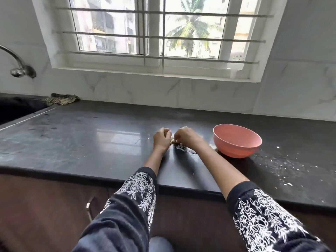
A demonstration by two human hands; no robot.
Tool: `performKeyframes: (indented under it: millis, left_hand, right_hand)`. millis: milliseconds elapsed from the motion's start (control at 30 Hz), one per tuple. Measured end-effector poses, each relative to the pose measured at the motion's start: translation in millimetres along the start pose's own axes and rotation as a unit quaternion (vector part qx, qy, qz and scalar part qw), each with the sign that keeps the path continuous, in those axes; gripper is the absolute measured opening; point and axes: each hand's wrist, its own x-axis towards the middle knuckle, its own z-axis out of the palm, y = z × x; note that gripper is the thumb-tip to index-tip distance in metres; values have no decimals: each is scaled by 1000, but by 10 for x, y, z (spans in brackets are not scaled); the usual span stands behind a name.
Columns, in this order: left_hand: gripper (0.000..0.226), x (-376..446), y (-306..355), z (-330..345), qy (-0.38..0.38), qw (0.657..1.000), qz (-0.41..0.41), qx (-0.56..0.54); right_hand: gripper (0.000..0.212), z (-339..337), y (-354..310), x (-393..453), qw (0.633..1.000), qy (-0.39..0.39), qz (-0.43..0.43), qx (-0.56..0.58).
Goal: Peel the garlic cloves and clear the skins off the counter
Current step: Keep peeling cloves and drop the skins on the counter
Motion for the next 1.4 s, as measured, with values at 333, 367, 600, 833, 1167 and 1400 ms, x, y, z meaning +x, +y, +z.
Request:
performKeyframes:
  millis: [333, 367, 600, 833, 1167, 1400]
  left_hand:
    - [22, 32, -62, 7, 6, 1000, 1, -9]
    - [21, 31, -56, -9, 5, 1000, 3, -16]
    - [28, -59, -45, -14, -46, 996, 41, -57]
    - [16, -46, -88, 82, -144, 983, 105, 40]
    - [17, 62, -65, 106, -50, 997, 33, -45]
    - [11, 99, -22, 236, -9, 996, 1, -89]
  right_hand:
    - [32, 25, 98, 61, 999, 37, -8, -29]
    - [33, -2, 129, 58, 998, 49, -8, -25]
    - [11, -108, 390, -192, 971, 147, 76, 174]
    - [7, 88, 521, -383, 959, 178, 125, 181]
    - [8, -96, 414, -245, 974, 164, 76, 138]
    - [18, -275, 349, -104, 975, 198, 33, 99]
